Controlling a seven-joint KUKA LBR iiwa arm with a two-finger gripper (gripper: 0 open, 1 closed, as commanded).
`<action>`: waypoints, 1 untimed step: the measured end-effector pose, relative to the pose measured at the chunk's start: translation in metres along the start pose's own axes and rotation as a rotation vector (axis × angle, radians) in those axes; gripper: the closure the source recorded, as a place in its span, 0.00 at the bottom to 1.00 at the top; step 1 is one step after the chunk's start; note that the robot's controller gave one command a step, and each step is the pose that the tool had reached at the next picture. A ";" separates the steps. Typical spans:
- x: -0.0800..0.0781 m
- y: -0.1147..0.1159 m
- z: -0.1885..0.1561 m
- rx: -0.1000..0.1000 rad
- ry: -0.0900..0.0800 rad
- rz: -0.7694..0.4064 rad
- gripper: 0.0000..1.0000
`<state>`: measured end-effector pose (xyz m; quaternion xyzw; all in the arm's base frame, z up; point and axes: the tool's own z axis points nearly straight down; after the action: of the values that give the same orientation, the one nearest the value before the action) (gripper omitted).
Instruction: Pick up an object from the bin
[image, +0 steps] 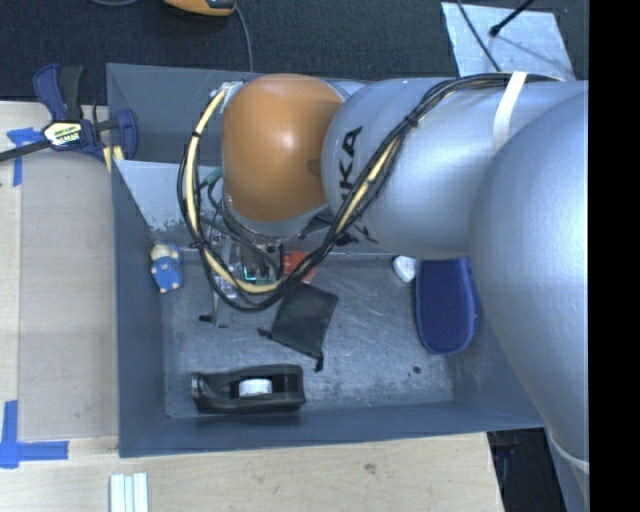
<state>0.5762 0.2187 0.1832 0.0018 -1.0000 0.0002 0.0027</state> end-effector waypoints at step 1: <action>0.031 -0.130 0.116 0.003 -0.003 -0.368 0.00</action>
Offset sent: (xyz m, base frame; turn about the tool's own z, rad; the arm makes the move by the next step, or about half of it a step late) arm -0.0309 -0.1265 -0.1132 -0.3732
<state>0.5452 0.0880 0.0679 0.1849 -0.9828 0.0012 0.0011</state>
